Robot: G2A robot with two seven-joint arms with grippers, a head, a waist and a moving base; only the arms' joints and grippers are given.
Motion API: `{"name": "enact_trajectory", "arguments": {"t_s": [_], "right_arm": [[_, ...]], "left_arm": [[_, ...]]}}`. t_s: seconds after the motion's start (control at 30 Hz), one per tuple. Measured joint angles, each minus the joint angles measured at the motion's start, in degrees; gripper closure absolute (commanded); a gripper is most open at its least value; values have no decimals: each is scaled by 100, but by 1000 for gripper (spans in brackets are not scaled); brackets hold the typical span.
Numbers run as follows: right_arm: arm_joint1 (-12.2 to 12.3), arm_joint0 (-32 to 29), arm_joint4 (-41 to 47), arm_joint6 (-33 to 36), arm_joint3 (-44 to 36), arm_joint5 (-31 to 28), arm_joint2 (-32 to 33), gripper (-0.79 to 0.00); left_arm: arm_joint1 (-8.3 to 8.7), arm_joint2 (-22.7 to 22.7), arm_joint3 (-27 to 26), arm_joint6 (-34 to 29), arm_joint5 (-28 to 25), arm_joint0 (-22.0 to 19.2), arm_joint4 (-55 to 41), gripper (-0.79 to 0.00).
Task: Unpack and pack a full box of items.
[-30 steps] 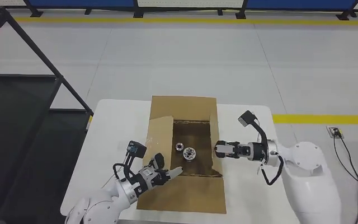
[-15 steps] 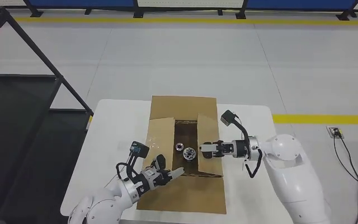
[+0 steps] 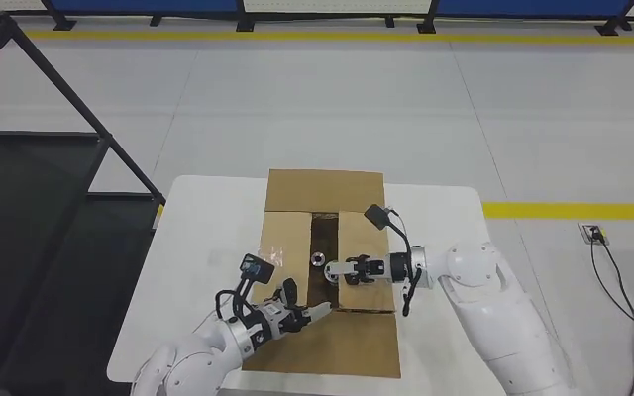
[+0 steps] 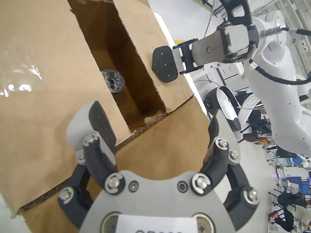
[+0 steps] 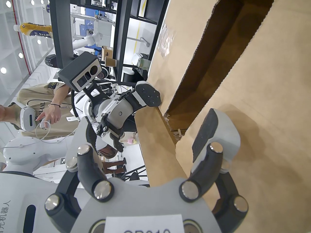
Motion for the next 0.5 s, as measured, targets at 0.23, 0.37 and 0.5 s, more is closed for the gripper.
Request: {"name": "enact_trajectory", "arguments": {"t_s": [0.23, 0.37, 0.5], "right_arm": [[24, 45, -489, -146, -75, 112, -253, -785], [36, 54, -666, -248, -131, 157, -360, -785], [48, 71, -707, -278, -116, 145, -416, -785]], "left_arm": [[17, 84, 93, 43, 59, -52, 31, -785], [26, 133, 132, 85, 87, -79, 40, -785], [33, 182, 146, 108, 125, -94, 51, -785]]}}
